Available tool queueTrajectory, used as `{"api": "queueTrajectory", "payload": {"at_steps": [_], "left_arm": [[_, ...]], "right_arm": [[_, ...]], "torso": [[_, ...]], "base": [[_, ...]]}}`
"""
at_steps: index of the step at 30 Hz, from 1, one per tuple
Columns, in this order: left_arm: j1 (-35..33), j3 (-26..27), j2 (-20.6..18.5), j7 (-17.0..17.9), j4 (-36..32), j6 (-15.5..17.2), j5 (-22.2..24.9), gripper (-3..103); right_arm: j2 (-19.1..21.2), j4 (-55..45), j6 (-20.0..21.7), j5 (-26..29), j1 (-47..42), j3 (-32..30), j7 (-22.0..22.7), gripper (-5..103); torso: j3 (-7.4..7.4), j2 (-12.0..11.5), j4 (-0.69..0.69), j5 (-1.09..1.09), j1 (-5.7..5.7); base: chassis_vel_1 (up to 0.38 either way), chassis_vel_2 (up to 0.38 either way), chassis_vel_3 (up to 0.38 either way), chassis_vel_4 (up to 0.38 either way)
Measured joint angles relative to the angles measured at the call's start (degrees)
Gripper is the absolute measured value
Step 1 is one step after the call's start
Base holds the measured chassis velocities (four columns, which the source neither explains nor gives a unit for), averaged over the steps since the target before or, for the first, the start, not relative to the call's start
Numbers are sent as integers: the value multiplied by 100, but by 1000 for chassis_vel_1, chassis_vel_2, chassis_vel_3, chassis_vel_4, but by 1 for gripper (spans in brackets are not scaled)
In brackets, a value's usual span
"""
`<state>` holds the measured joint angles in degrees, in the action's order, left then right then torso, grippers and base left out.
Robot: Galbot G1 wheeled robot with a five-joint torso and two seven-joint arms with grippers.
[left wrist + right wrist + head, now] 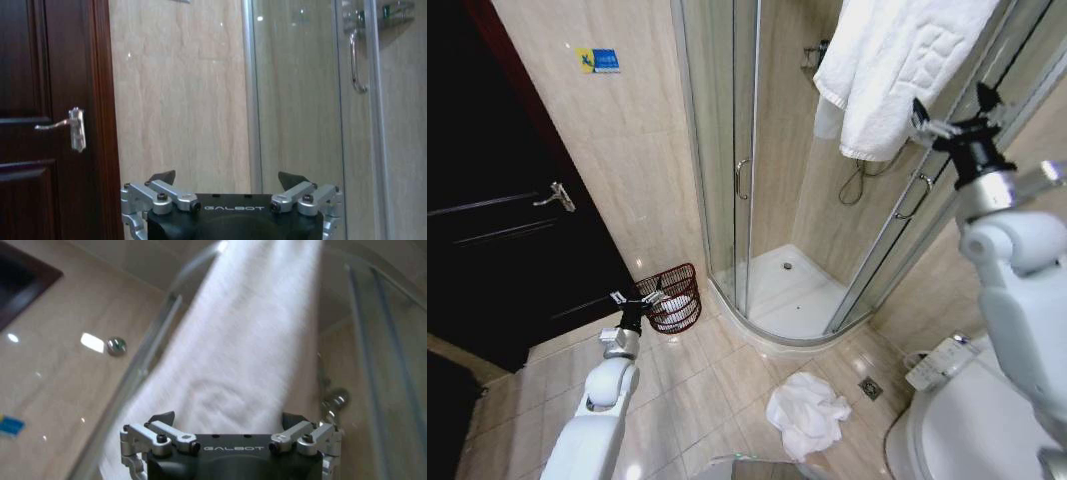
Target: Discard the used towel into the hamper.
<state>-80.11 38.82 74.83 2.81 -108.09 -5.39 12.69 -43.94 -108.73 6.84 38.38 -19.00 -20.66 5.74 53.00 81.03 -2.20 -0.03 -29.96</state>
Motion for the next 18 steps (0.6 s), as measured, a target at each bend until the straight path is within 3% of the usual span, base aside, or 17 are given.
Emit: {"api": "queueTrajectory", "payload": {"at_steps": [7, 11, 18], "left_arm": [[-118, 109, -3, -64, 155, -153, -9, 100], [-122, 117, -32, -79, 227, -208, -3, 100], [-135, 108, -35, -84, 323, -320, 5, 100]], "right_arm": [[-228, 381, 216, -89, 1223, 940, 582, 100], [-342, 690, 334, -105, 1688, 1213, 1030, 100], [-497, 1122, 386, 62, 2448, 1600, 1355, 100]], "torso": [[-1, 0, -1, 3, 1], [0, 0, 1, 4, 1], [0, 0, 1, 3, 0]], "base": [[0, 0, 0, 0], [0, 0, 0, 0], [0, 0, 0, 0]]}}
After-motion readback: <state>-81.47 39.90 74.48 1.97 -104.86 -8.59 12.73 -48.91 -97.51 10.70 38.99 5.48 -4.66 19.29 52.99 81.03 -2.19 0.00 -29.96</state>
